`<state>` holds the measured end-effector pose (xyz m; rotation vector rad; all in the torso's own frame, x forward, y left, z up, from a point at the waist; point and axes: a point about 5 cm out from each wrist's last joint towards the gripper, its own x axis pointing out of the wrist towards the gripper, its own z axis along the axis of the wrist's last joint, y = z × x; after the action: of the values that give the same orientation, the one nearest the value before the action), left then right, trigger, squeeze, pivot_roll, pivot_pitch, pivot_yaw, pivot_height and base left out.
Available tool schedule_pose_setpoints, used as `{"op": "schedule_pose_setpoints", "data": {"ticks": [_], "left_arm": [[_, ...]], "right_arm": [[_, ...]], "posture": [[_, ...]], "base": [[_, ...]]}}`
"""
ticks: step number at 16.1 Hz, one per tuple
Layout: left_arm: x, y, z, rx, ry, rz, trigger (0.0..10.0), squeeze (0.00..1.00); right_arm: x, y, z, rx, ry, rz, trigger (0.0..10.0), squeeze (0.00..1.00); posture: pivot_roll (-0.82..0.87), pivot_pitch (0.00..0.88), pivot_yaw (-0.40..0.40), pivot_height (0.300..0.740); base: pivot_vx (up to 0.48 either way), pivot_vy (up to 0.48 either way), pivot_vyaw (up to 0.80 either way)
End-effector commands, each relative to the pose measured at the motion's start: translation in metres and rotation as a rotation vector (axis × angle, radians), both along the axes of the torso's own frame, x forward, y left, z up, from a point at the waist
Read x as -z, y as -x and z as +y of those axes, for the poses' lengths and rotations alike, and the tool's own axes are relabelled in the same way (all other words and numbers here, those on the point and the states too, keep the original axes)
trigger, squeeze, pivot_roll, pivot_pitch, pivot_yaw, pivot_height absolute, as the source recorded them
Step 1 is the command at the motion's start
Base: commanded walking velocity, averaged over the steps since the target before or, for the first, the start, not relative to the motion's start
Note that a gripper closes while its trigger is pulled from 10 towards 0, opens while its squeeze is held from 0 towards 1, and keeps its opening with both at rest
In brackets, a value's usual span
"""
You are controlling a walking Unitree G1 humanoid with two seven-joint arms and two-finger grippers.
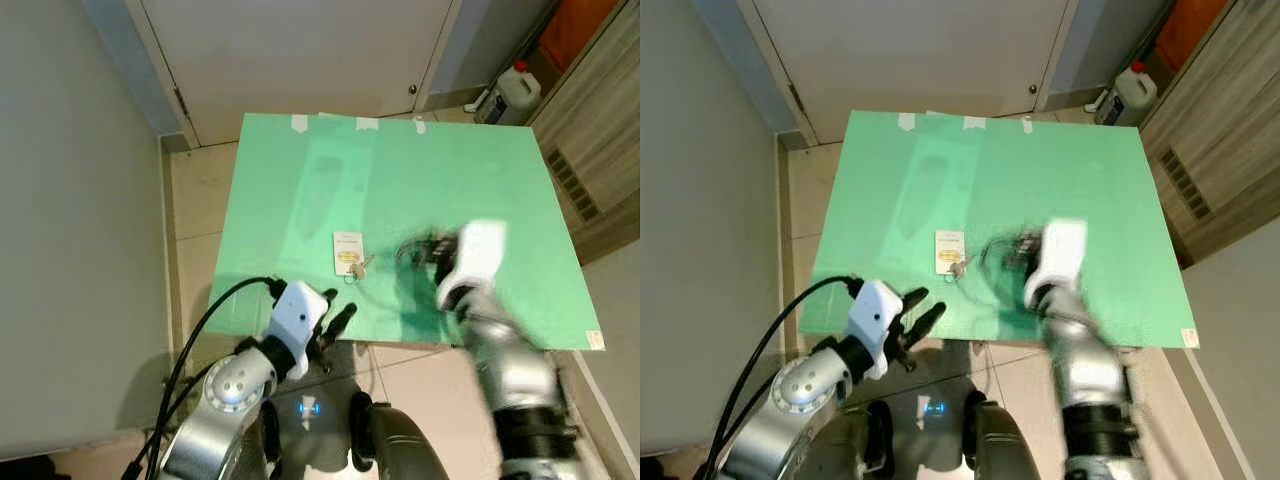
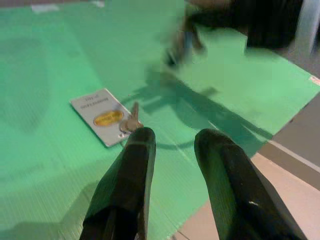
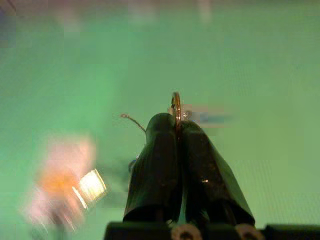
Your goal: Hang keys on a hook
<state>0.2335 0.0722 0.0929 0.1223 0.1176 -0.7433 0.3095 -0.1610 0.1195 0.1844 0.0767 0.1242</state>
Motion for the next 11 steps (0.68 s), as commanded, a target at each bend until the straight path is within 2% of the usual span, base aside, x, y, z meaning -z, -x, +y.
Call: {"op": "schedule_pose_setpoints", "data": {"ticks": [1, 2, 3, 4, 6, 7, 8, 9, 10, 11], "left_arm": [[0.003, 0.0, 0.0, -0.003, -0.011, 0.003, 10.0, 0.0], [0.003, -0.001, 0.0, -0.004, -0.012, 0.001, 10.0, 0.0], [0.001, -0.005, 0.0, -0.005, -0.012, -0.009, 10.0, 0.0], [-0.002, -0.01, -0.002, -0.005, -0.012, -0.026, 10.0, 0.0], [-0.006, -0.016, -0.005, -0.007, -0.004, -0.05, 10.0, 0.0], [-0.01, -0.019, -0.005, -0.01, -0.003, -0.067, 10.0, 0.0], [-0.017, -0.027, -0.005, -0.037, 0.03, -0.093, 10.0, 0.0], [-0.026, -0.034, -0.004, -0.072, 0.075, -0.118, 10.0, 0.0], [-0.03, -0.037, -0.004, -0.088, 0.098, -0.128, 10.0, 0.0], [-0.041, -0.048, -0.002, -0.133, 0.169, -0.148, 10.0, 0.0]], "right_arm": [[-0.027, 0.001, -0.011, -0.03, -0.059, -0.128, 0.0, 0.0], [-0.032, 0.001, -0.013, -0.04, -0.066, -0.148, 0.0, 0.0], [-0.05, 0.002, -0.018, -0.093, -0.067, -0.225, 0.0, 0.0], [-0.076, 0.005, -0.024, -0.144, -0.163, -0.334, 0.0, 0.0], [-0.096, 0.009, -0.019, -0.232, -0.289, -0.432, 0.0, 0.0], [-0.108, 0.011, -0.012, -0.29, -0.365, -0.481, 1.8, 0.0], [-0.116, 0.01, -0.006, -0.312, -0.447, -0.51, 10.0, 0.0], [-0.119, 0.007, -0.002, -0.298, -0.488, -0.505, 10.0, 0.0], [-0.118, 0.006, 0.001, -0.296, -0.489, -0.493, 10.0, 0.0], [-0.104, 0.005, 0.014, -0.322, -0.435, -0.427, 10.0, 0.0]], "posture": [[0.03, 0.244, -0.026, 0.74], [0.03, 0.244, -0.026, 0.74], [0.03, 0.222, -0.024, 0.74], [0.03, 0.207, -0.022, 0.74], [0.03, 0.185, -0.02, 0.74], [0.04, 0.176, -0.018, 0.74], [0.04, 0.149, -0.014, 0.74], [0.05, 0.14, -0.015, 0.74], [0.05, 0.137, -0.015, 0.74], [0.05, 0.121, -0.013, 0.74]], "base": [[0.0, 0.0, 0.0], [0.0, 0.0, 0.0], [0.0, 0.0, 0.0], [0.0, 0.0, 0.0], [0.0, 0.0, 0.0], [0.0, 0.0, 0.0], [0.0, 0.0, 0.0], [0.0, 0.0, 0.0], [0.0, 0.0, 0.0], [0.0, 0.0, 0.0]]}}
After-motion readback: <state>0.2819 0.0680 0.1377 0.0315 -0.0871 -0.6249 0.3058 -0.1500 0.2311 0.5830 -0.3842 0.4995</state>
